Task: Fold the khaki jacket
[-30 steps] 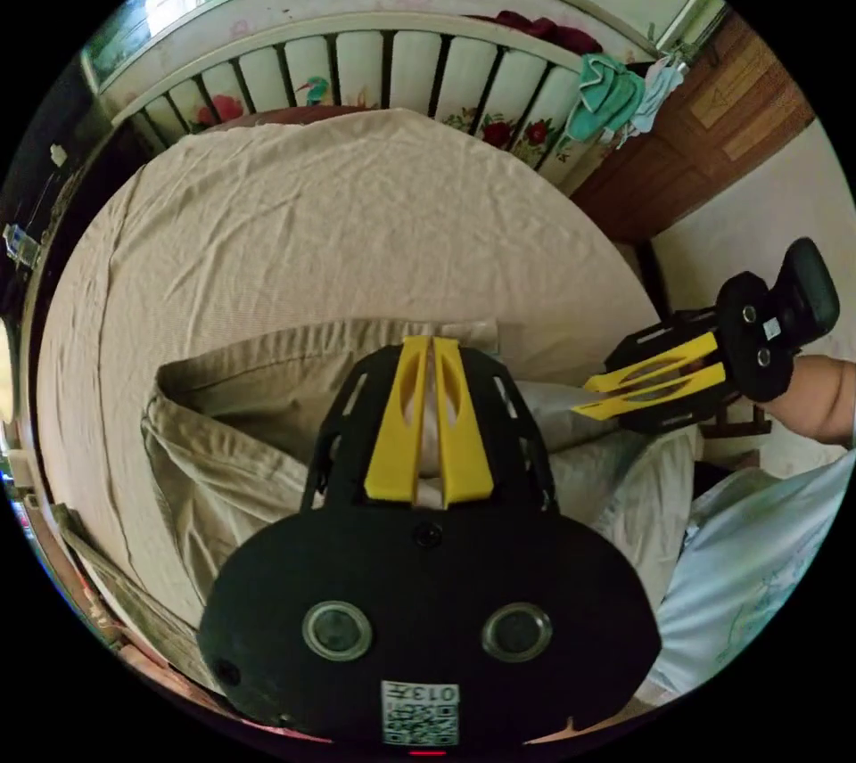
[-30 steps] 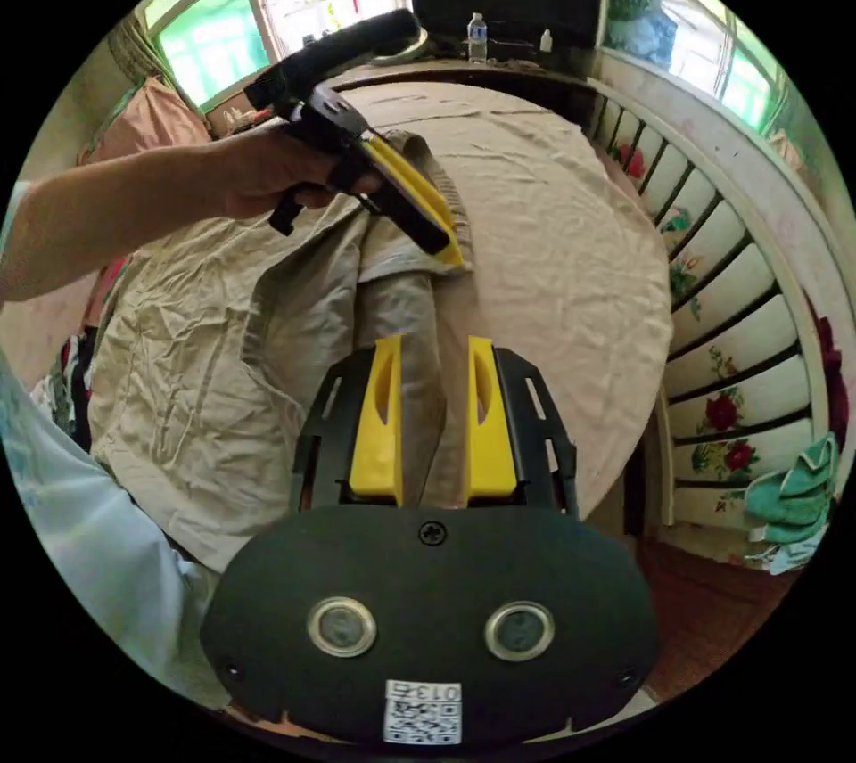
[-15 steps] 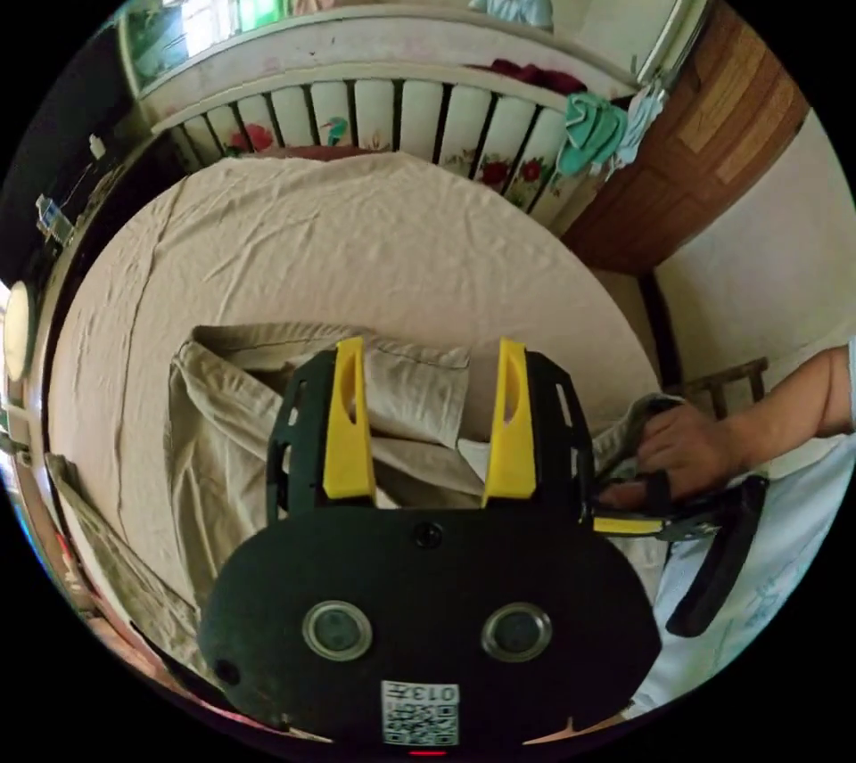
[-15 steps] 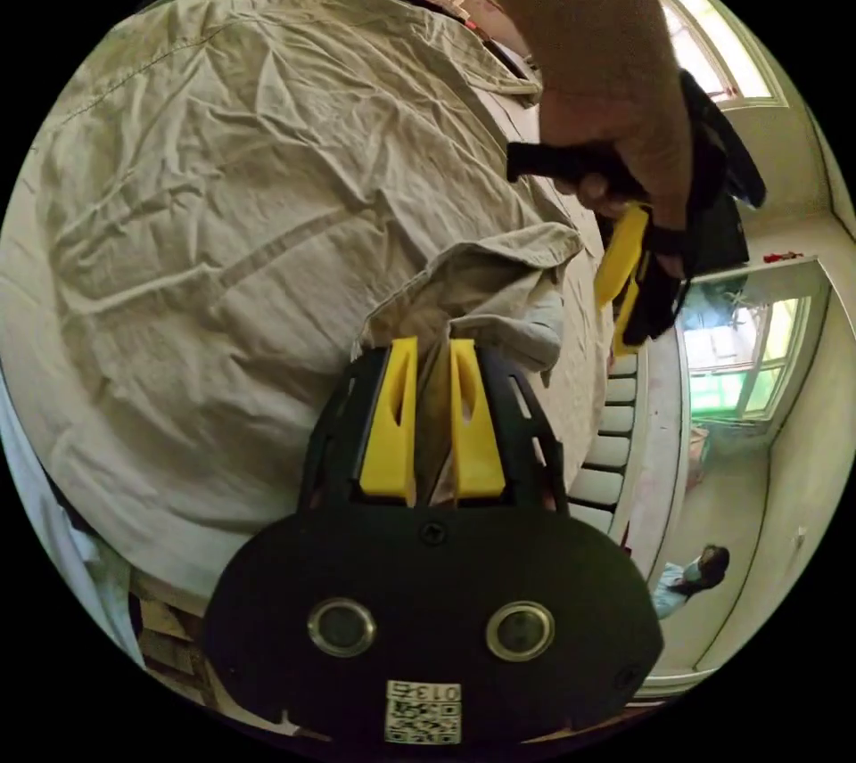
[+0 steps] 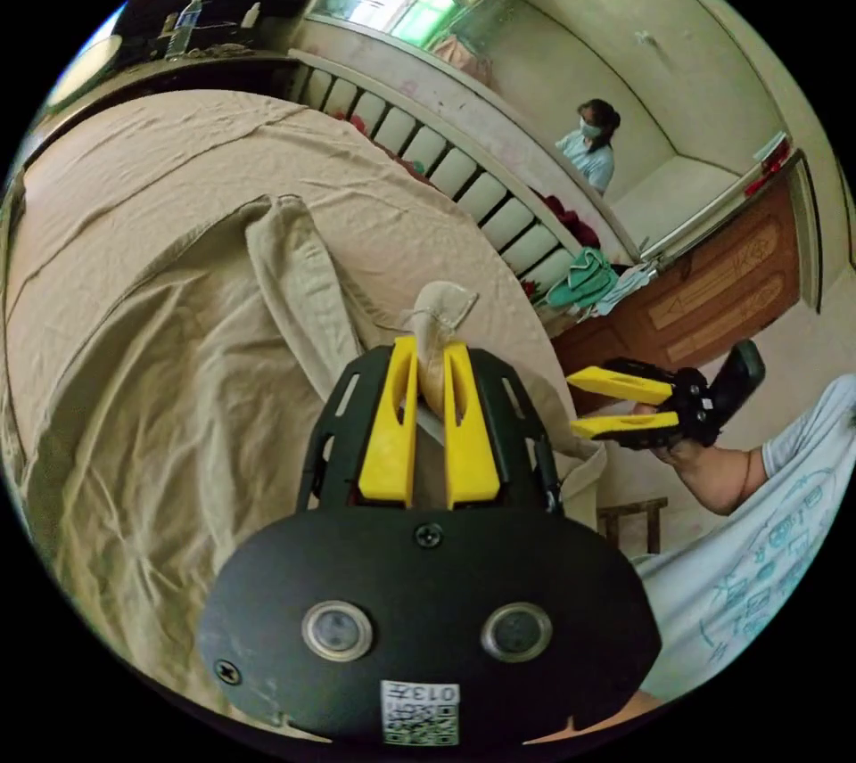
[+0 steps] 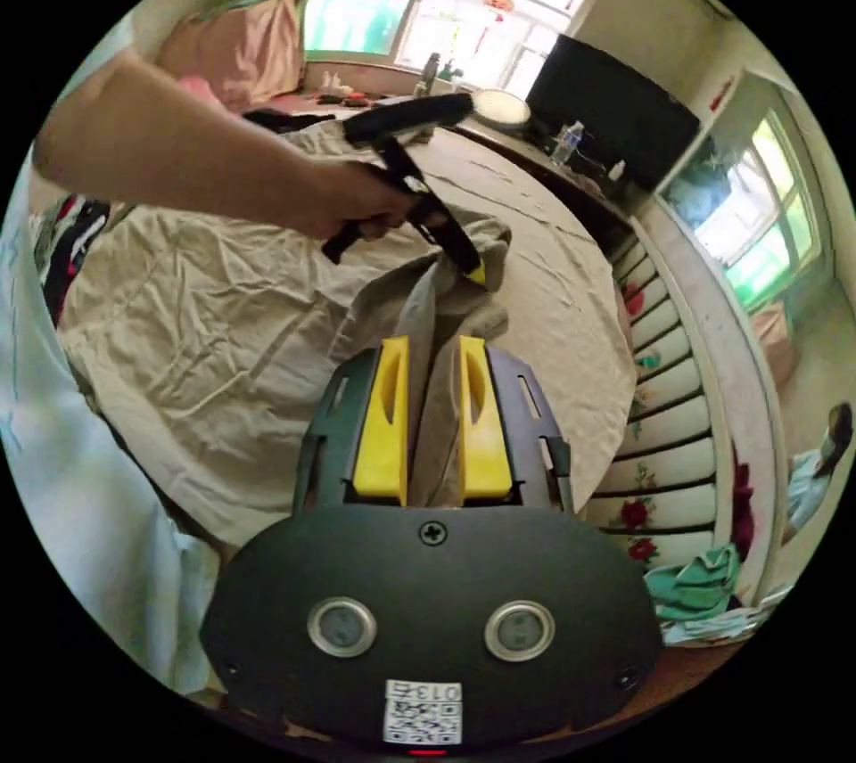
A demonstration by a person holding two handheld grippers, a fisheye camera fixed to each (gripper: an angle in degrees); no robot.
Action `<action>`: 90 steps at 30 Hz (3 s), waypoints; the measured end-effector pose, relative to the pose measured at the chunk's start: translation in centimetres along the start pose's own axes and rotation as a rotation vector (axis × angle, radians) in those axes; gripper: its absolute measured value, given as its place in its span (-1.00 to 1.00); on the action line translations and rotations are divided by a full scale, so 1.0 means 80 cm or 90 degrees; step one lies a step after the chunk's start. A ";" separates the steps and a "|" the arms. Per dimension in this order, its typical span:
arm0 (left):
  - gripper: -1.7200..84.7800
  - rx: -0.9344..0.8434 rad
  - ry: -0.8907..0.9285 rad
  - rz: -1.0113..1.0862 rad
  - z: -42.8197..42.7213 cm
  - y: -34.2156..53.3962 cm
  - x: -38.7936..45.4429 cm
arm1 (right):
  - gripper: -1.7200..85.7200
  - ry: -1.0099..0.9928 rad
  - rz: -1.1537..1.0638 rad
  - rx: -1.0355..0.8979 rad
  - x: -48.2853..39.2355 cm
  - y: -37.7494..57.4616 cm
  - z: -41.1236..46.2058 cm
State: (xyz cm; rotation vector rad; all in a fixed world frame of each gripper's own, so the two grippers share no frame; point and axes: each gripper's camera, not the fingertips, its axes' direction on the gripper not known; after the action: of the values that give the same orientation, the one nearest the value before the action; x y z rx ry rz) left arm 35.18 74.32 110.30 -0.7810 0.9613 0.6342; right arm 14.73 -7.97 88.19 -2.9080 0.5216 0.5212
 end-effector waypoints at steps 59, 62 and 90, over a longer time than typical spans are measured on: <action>-0.65 -0.127 0.173 -0.005 -0.008 -0.156 -0.099 | -0.76 -0.118 0.185 -0.154 0.187 -0.022 0.013; -0.63 -0.210 0.206 -0.004 0.017 -0.169 -0.101 | -0.89 -0.129 0.146 -0.222 0.150 -0.019 0.037; -0.75 -0.241 -0.170 -0.010 0.031 -0.239 -0.127 | -0.86 -0.204 0.098 -0.154 0.203 -0.215 0.145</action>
State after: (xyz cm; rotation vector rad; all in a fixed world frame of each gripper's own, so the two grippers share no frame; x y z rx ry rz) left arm 46.53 64.10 125.79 -1.0067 0.5966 0.8978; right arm 31.61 5.24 72.87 -2.9276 0.6769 1.1210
